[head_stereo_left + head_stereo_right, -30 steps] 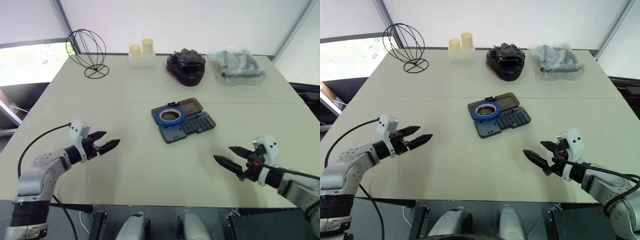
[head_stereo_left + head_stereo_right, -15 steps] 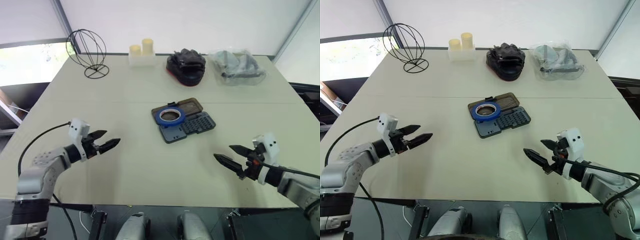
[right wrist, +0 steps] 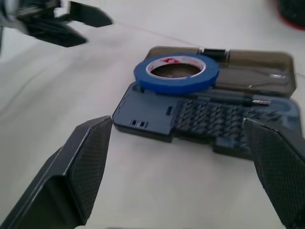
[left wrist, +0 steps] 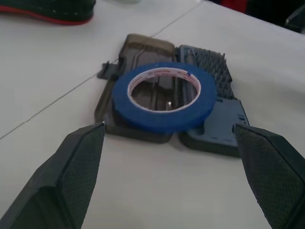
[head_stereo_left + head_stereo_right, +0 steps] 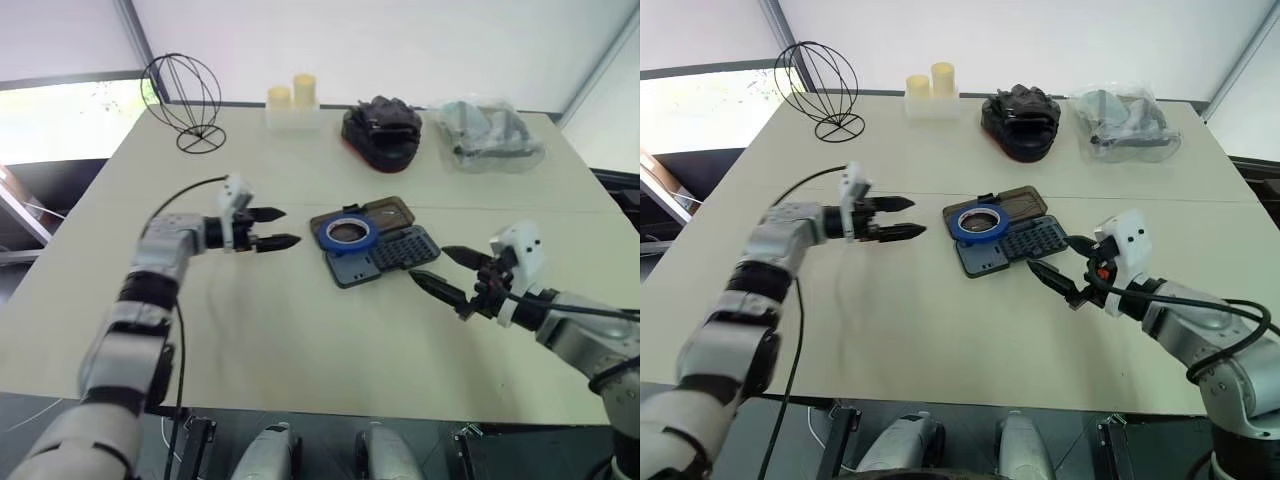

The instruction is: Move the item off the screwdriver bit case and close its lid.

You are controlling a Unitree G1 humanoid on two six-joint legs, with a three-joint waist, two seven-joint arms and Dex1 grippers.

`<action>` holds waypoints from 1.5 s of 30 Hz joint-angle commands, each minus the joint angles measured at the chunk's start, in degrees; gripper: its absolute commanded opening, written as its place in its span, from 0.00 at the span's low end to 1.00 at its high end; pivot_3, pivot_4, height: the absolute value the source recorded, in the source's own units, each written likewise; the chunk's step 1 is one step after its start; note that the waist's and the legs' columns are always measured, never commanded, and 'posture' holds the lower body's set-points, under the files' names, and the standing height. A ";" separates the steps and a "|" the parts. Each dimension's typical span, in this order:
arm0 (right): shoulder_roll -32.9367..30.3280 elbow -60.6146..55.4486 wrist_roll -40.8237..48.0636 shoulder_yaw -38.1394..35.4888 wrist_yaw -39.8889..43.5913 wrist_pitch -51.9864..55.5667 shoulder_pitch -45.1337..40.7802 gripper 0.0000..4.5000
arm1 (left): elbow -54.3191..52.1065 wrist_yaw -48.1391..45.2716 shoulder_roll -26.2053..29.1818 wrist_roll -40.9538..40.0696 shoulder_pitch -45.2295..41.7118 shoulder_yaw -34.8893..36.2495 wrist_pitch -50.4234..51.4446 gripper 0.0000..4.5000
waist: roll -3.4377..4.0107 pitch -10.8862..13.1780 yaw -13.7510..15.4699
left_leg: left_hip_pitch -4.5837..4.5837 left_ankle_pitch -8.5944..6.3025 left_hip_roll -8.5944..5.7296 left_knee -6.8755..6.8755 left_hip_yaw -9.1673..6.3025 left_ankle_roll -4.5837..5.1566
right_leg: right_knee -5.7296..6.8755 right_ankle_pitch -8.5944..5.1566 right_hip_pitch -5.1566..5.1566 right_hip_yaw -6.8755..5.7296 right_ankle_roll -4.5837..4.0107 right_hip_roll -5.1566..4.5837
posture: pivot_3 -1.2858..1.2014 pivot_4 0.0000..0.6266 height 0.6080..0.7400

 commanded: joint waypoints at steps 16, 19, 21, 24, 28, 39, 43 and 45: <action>4.07 -5.44 0.30 -1.73 -7.17 -2.01 3.39 0.99 | 18.66 2.52 -3.33 22.57 -10.91 -8.60 -37.97 0.98 | -0.09 0.07 -1.20 | 0.01 0.00 0.03 0.05 0.03 0.01 | 0.08 0.04 -0.02 0.03 0.08 0.03 | 0.52 0.24 1.00; 4.30 -5.62 0.23 -1.45 -7.66 -2.26 3.63 0.99 | 19.54 2.45 -5.01 21.57 -11.29 -6.83 -35.23 0.98 | -0.11 0.07 -1.25 | 0.01 -0.01 0.03 0.07 0.02 0.02 | 0.16 0.04 -0.03 0.02 0.08 0.04 | 0.52 0.24 1.00; 4.37 -5.86 0.28 -1.32 -8.00 -2.32 3.85 0.99 | 19.87 2.05 -6.04 21.11 -11.67 -5.87 -33.36 0.98 | -0.11 0.07 -1.35 | 0.01 -0.01 0.03 0.07 0.02 0.02 | 0.17 0.04 -0.04 0.00 0.08 0.05 | 0.52 0.24 1.00; 4.46 -6.18 0.53 -1.49 -8.41 -2.34 4.14 0.99 | 20.03 1.77 -6.73 21.67 -12.07 -5.18 -31.88 0.98 | -0.11 0.07 -1.44 | 0.01 -0.01 0.03 0.06 0.02 0.02 | 0.22 0.04 -0.07 -0.01 0.09 0.06 | 0.52 0.24 1.00; 4.67 -6.38 0.40 -1.47 -8.90 -2.55 4.36 0.99 | 20.41 1.33 -7.43 22.25 -12.53 -5.01 -29.40 0.98 | -0.11 0.07 -1.43 | 0.01 -0.01 0.04 0.06 0.03 0.02 | 0.25 0.04 -0.10 -0.01 0.08 0.07 | 0.52 0.24 1.00; 5.59 -6.87 0.06 -0.99 -10.44 -3.50 4.95 1.00 | 20.67 2.84 -8.52 24.51 -11.89 -5.69 -28.10 0.06 | -0.11 0.07 -1.36 | 0.02 -0.01 0.02 0.07 0.04 0.02 | 0.28 0.04 -0.10 0.00 0.09 0.05 | 0.52 0.24 1.00; 5.66 -6.71 0.01 -0.79 -10.64 -3.64 4.84 1.00 | 20.44 2.79 -8.85 23.66 -12.20 -4.87 -28.37 0.06 | -0.11 0.07 -1.29 | 0.02 -0.01 0.02 0.10 0.03 0.02 | 0.34 0.04 -0.10 0.00 0.08 0.05 | 0.52 0.24 1.00; 5.67 -6.53 -0.18 -0.64 -10.67 -3.73 4.79 1.00 | 20.17 3.19 -8.75 22.73 -12.81 -3.79 -28.68 0.06 | -0.11 0.07 -1.28 | 0.02 -0.01 0.01 0.10 0.03 0.02 | 0.38 0.04 -0.11 0.00 0.08 0.05 | 0.52 0.24 1.00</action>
